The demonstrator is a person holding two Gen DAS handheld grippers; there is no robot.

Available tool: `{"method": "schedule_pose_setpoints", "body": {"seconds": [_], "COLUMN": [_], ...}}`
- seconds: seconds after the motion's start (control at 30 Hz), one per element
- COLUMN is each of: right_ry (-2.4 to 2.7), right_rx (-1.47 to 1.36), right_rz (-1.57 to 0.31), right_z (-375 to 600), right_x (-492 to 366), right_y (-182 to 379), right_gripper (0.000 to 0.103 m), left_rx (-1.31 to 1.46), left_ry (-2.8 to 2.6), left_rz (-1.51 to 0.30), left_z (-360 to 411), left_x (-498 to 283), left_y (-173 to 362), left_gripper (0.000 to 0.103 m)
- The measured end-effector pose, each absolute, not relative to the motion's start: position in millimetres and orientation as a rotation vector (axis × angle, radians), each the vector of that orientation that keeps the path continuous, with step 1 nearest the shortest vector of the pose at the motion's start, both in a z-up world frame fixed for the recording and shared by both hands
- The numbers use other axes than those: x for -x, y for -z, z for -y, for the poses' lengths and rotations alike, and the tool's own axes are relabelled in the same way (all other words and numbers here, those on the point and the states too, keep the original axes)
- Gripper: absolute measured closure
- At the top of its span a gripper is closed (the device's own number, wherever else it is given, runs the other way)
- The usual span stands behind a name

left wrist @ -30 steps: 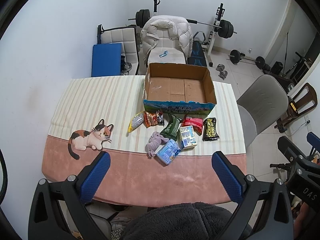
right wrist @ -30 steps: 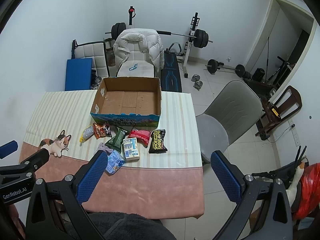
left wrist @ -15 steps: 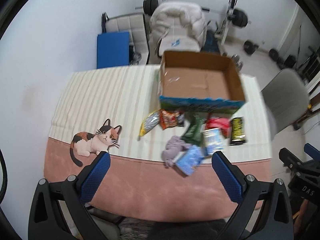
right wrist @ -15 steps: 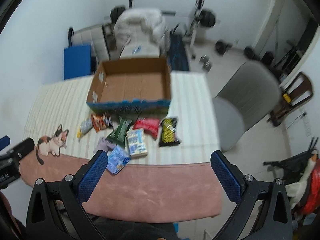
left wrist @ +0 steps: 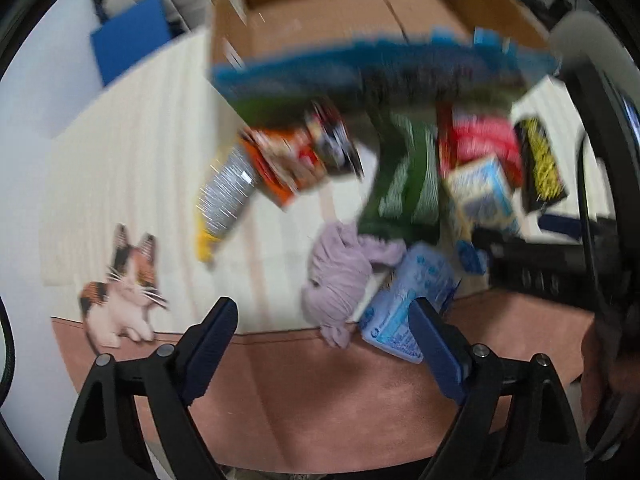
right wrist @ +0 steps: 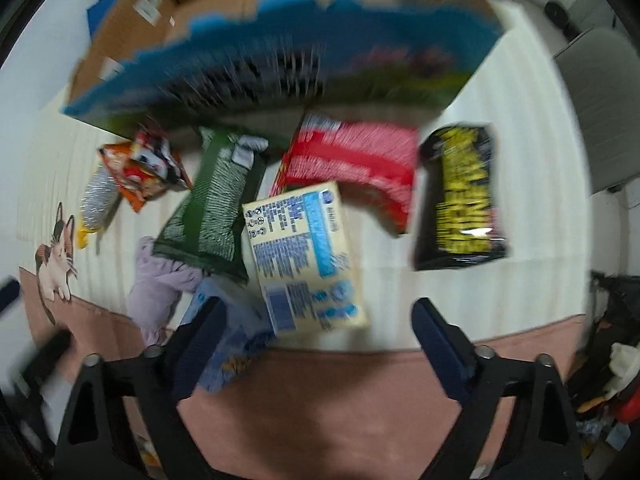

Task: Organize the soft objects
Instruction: 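Grasp the blue wipe pack with the left tool while the right tool grasps the yellow carton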

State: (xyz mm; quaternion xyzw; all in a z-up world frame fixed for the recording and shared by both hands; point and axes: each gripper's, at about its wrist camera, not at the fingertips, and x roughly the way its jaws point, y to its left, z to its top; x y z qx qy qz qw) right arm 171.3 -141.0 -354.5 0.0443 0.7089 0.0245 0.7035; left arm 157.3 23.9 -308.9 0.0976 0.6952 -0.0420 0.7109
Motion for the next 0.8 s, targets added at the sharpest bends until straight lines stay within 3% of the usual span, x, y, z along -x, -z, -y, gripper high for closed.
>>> {"method": "schedule_pose_setpoints", "body": {"seconds": [0.07,0.1,0.47,0.5,0.57,0.6,0.8], "right_ry": [-0.058,-0.065,-0.002,-0.001,0.000,0.000,-0.008], "right_rx": [-0.115,-0.119,-0.203,-0.219,-0.272,-0.284,-0.281], "right_rz": [-1.619,-1.632,-1.750,-1.765,-1.785,-1.788,-1.789], "right_z": [138.4,136.9,190.1,194.6,202.5,203.6,198.4], "right_x": [-177.6,-179.3,-123.0,-116.0,-102.9,-100.1,-90.2], "right_y": [381.2,392.1,413.0,415.5,423.9,426.3,433.6], "right_gripper": [0.020,0.033,0.035,0.034,0.034,0.034,0.034], "left_rx": [-0.210,-0.196,-0.213,-0.212,-0.183,-0.167,-0.025], "left_ry": [0.113,0.130,0.258,0.251,0.235,0.217,0.160], "left_rz": [-1.587,-1.607,-1.706,-1.717,-1.757,-1.782,-1.825], "left_z": [-21.1,-19.6,26.1,30.2,36.1,36.5,22.4], "left_x": [-155.4,-153.2,-146.4,-147.1,-149.5,-149.9,-150.9], "left_y": [328.0,336.0,381.4,385.8,394.0,397.9,408.9], "left_gripper": [0.017,0.017,0.017,0.020,0.053,0.057,0.056]}}
